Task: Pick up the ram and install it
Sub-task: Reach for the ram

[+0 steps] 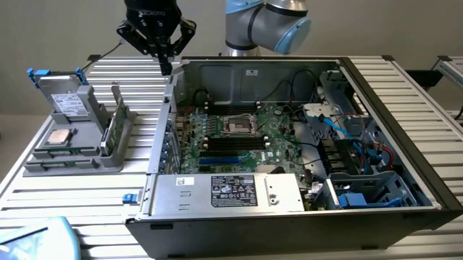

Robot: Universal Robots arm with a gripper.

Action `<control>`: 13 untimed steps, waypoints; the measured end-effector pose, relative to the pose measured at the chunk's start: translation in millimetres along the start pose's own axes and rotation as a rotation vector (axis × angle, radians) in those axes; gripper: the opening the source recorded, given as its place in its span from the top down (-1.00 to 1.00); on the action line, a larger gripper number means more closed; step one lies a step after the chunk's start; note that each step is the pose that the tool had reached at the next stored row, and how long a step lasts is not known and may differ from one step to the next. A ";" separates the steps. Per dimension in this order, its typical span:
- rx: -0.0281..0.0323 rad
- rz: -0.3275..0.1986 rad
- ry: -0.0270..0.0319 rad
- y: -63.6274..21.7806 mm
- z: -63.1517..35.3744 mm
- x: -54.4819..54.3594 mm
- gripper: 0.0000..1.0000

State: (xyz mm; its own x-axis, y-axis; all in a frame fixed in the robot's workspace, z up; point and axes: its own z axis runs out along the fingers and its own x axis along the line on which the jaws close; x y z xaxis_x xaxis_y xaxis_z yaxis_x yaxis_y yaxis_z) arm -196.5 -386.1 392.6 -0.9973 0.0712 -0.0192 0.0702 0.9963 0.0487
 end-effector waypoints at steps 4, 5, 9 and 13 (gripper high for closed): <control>-0.0002 0.000 -0.0023 1.2 -0.2 16.1 0.80; -0.0004 0.000 -0.0048 1.3 -0.3 19.1 0.80; -0.0015 -0.001 -0.0200 1.0 -0.5 30.9 0.80; -0.0019 -0.001 -0.0271 -0.2 -0.9 47.3 0.80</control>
State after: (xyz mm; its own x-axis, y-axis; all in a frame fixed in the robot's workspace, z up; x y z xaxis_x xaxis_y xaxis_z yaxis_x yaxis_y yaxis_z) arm -243.7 -383.0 392.5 -0.9964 0.0713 -0.0462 0.0689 0.9963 0.0506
